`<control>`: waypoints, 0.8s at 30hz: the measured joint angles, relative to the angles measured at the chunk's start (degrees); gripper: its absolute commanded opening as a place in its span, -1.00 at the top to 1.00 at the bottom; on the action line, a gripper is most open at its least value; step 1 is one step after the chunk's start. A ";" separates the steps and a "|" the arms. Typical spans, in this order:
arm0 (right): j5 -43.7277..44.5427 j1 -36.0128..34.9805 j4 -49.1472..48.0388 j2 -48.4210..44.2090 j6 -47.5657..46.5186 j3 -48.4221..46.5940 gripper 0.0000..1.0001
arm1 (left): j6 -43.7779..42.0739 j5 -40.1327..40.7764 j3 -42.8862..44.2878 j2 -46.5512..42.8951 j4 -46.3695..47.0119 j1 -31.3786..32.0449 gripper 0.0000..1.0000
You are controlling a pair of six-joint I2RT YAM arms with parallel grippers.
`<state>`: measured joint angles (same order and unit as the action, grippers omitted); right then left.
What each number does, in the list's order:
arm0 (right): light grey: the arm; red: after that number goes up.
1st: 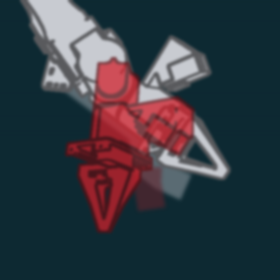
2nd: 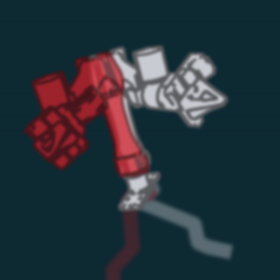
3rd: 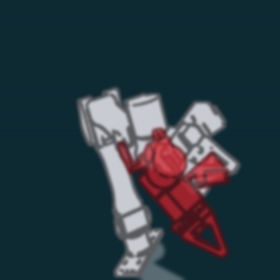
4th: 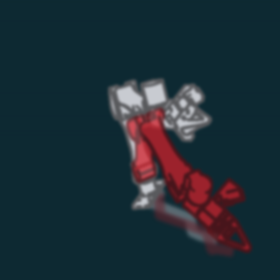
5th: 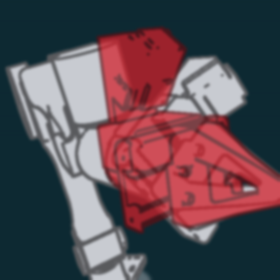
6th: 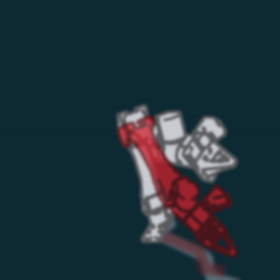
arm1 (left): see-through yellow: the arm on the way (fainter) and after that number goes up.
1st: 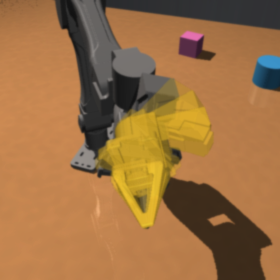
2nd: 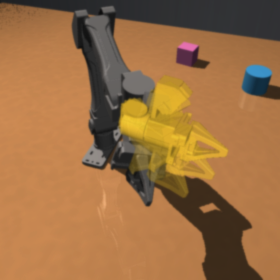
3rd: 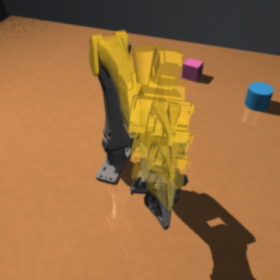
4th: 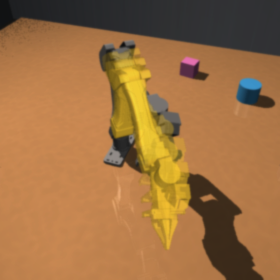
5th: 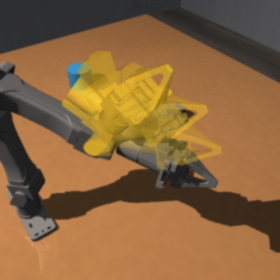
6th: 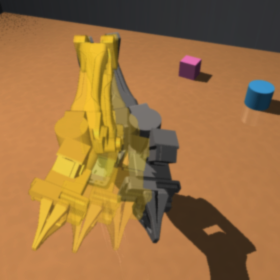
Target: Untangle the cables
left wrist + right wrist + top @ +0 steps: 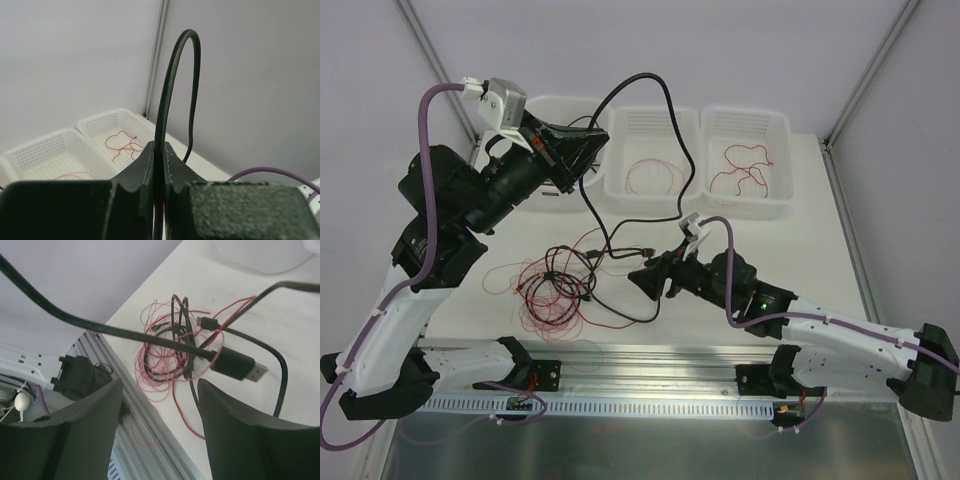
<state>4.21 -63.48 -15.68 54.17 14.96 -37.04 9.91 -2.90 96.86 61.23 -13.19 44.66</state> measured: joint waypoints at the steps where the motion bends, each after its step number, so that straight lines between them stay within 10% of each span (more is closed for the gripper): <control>1: 0.39 -0.13 -0.90 1.53 0.00 -0.96 -0.26 | 0.07 0.04 0.00 0.15 -0.04 0.00 1.00; 24: 11.56 -0.92 -5.18 11.69 2.99 -4.76 0.47 | 0.37 0.22 -0.28 -2.05 0.00 0.00 1.00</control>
<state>15.77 -64.40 -20.86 65.87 17.96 -41.80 10.28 -2.68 96.57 59.18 -13.19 44.66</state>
